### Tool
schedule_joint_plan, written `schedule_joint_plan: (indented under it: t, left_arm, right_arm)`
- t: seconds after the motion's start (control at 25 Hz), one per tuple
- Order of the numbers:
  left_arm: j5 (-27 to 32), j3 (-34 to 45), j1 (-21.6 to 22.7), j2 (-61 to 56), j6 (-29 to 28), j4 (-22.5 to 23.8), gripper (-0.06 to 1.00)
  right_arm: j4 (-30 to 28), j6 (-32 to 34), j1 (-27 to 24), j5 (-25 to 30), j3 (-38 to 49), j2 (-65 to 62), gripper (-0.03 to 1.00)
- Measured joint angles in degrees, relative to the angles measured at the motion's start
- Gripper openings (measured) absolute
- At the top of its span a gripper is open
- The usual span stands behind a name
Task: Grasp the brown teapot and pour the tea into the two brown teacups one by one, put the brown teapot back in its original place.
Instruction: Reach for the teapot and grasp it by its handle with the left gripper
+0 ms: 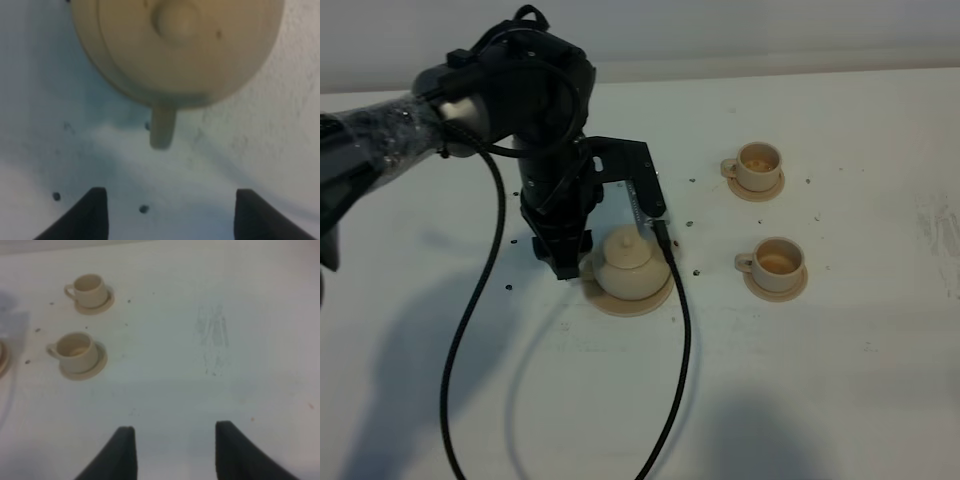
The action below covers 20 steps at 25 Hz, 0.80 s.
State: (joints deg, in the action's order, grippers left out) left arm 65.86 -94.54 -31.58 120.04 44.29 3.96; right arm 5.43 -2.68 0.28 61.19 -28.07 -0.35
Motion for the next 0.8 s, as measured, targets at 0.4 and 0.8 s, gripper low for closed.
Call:
schedule_joint_plan:
  t: [0.4,0.8]
  left_arm:
    - [1.12,-1.74,-1.71,3.33,0.21,0.89,0.54]
    - [-2.0,-1.74,-1.71,4.75,0.25,3.03,0.54]
  right_arm:
    - [0.0,0.0,0.0,0.0,0.0,0.0,0.4]
    - [0.0,0.0,0.0,0.0,0.0,0.0,0.4]
